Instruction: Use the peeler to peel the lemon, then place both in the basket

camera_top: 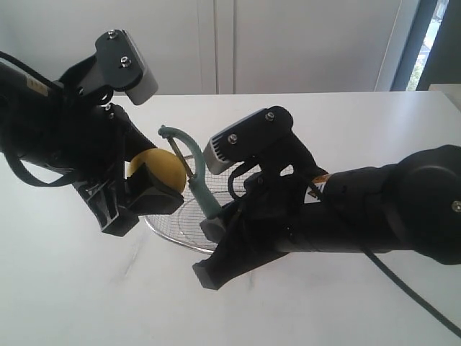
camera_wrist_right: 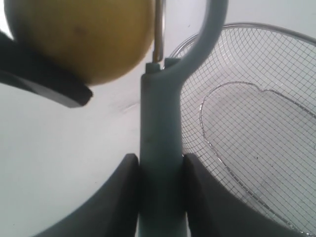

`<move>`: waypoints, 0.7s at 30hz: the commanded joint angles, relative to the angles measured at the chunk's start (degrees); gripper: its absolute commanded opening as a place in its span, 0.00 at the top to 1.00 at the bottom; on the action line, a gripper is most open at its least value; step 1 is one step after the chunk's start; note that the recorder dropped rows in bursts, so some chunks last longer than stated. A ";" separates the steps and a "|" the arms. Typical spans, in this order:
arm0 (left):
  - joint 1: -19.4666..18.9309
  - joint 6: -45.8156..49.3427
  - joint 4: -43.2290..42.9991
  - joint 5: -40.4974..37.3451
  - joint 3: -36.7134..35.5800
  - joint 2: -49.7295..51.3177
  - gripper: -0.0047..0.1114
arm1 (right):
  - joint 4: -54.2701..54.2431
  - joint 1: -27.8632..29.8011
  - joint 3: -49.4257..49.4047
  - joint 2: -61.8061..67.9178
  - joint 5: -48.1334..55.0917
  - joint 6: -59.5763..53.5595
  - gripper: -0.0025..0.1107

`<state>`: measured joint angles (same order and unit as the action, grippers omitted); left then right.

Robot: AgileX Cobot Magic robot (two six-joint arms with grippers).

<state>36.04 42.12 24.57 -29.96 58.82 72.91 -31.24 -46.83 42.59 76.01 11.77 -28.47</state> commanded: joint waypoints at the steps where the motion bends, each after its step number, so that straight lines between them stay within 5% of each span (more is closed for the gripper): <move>1: 0.03 -3.33 -0.88 1.16 -0.18 -0.20 0.96 | -0.21 -0.07 -0.36 -0.57 -1.28 0.51 0.98; 21: 0.03 -4.83 -2.70 1.67 -0.18 -0.20 0.96 | -0.34 -0.07 -0.62 -12.16 2.03 0.72 0.98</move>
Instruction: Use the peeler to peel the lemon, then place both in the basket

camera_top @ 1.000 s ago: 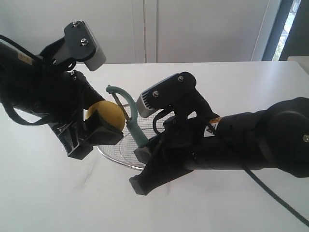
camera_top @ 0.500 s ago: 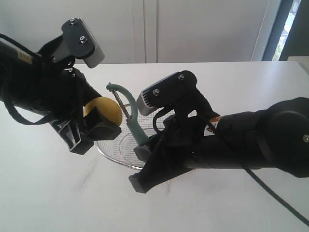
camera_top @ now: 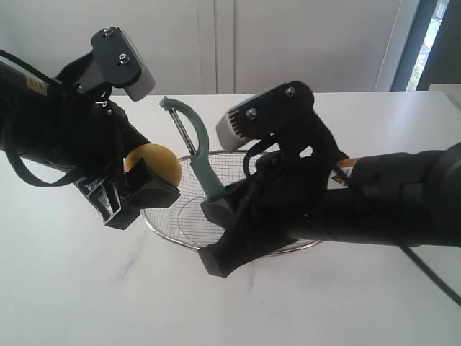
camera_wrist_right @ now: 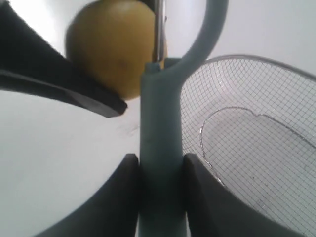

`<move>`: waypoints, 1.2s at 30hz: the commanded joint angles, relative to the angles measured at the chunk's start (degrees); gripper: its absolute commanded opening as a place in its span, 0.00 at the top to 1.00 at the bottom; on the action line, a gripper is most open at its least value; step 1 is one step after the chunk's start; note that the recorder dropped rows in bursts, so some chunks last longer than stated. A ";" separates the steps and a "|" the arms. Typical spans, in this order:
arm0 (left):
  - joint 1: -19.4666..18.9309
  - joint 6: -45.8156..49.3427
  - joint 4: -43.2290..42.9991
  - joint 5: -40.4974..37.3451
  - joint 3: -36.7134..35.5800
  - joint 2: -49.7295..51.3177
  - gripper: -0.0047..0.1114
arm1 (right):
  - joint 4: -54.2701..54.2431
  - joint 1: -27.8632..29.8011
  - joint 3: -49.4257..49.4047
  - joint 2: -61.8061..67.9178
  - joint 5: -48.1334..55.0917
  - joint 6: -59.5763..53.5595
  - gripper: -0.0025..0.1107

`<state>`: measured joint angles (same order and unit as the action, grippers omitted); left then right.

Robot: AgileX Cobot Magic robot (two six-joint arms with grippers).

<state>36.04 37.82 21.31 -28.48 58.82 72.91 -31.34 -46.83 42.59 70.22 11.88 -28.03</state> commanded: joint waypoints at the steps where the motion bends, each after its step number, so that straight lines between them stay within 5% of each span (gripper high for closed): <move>1: 0.03 -0.54 0.57 0.20 -0.18 -0.20 0.96 | -0.24 -0.07 -0.82 -7.98 2.35 0.28 0.98; 9: 0.03 -0.54 2.54 -0.19 -0.18 -0.20 0.96 | 3.97 0.41 -5.03 -18.58 -0.91 0.65 0.98; 19: 0.03 -0.54 4.57 -1.50 -0.18 -0.30 0.96 | 5.98 13.08 -5.99 -3.89 -8.93 1.38 0.98; 36: 0.03 -0.54 4.81 -1.50 -0.18 -0.30 0.96 | 2.66 5.19 -0.89 8.91 -3.17 1.38 0.98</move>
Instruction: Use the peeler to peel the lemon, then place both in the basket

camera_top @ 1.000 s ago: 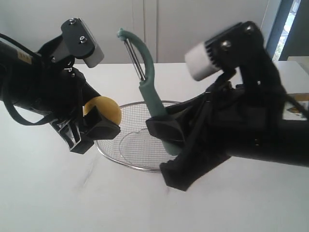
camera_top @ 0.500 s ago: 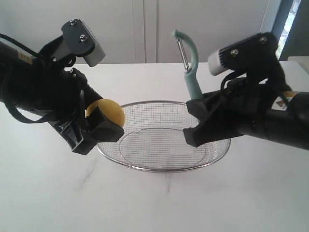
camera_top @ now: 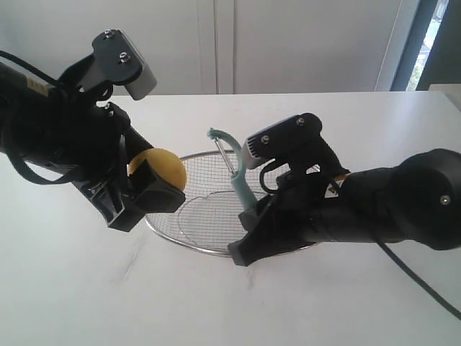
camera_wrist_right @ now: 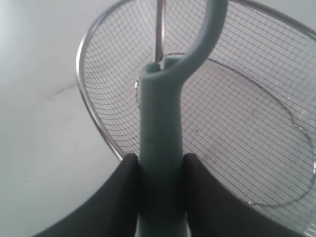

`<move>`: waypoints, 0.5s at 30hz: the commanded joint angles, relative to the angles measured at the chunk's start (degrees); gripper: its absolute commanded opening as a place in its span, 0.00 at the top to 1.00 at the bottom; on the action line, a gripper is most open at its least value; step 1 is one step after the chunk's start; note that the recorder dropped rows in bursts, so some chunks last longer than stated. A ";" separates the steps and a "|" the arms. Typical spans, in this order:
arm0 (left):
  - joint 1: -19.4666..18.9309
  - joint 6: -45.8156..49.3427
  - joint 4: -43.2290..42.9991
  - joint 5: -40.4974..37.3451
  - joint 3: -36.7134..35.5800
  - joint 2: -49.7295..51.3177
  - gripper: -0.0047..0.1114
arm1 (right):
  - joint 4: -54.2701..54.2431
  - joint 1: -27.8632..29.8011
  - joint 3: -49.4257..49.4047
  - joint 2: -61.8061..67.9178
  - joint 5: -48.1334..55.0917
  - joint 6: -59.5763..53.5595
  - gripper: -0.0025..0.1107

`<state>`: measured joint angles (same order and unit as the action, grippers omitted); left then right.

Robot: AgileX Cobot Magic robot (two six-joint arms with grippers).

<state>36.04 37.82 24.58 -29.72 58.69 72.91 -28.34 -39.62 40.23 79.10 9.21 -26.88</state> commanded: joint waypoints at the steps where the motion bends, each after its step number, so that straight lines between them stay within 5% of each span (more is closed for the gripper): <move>1: 0.03 -0.54 1.53 -0.27 -0.05 -0.30 0.96 | -0.34 -2.56 1.66 0.02 -0.50 0.23 0.98; 15: 0.03 -0.54 1.53 -0.27 -0.05 -0.30 0.96 | -0.55 -6.13 2.04 0.02 -0.29 0.35 0.98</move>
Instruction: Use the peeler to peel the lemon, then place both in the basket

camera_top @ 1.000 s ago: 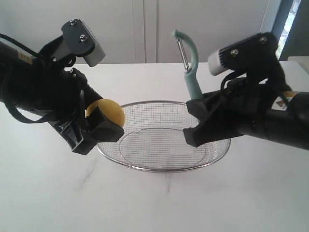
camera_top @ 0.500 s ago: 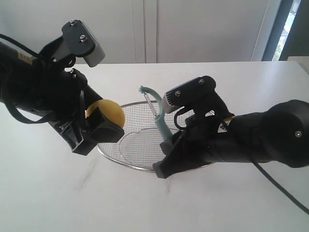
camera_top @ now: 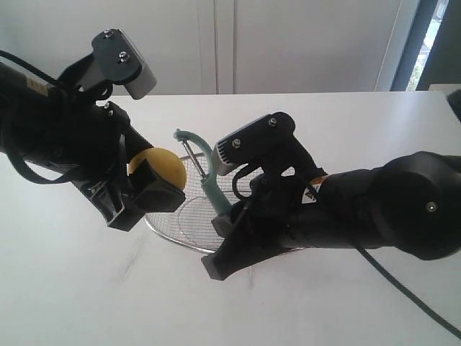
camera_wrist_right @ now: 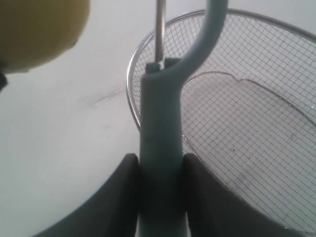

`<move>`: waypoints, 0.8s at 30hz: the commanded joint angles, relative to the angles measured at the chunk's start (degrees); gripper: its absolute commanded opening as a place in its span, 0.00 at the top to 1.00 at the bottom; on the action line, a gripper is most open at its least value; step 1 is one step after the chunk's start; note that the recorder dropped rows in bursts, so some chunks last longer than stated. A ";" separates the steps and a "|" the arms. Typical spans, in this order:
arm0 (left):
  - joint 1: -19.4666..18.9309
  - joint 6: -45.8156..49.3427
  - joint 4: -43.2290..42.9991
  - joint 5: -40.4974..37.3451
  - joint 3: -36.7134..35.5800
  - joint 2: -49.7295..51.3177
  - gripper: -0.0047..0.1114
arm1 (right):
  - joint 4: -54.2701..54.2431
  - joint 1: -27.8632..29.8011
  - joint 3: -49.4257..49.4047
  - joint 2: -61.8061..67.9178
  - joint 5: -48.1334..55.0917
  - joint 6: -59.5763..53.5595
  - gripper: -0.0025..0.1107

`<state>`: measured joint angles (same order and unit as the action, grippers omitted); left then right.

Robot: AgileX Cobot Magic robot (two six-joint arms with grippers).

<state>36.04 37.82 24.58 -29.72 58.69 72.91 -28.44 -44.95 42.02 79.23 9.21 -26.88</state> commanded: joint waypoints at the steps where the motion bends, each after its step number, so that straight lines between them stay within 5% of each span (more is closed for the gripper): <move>1: 0.03 -0.54 1.53 -0.27 -0.05 -0.30 0.96 | -0.70 -0.82 0.25 -0.11 -0.29 0.35 0.98; 24: 0.03 -0.42 1.53 -0.01 -0.05 -0.30 0.96 | -3.57 -0.82 0.25 -1.42 1.45 0.35 0.98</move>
<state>36.04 37.82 24.58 -29.72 58.69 72.91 -31.40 -45.68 42.02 78.88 10.91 -26.55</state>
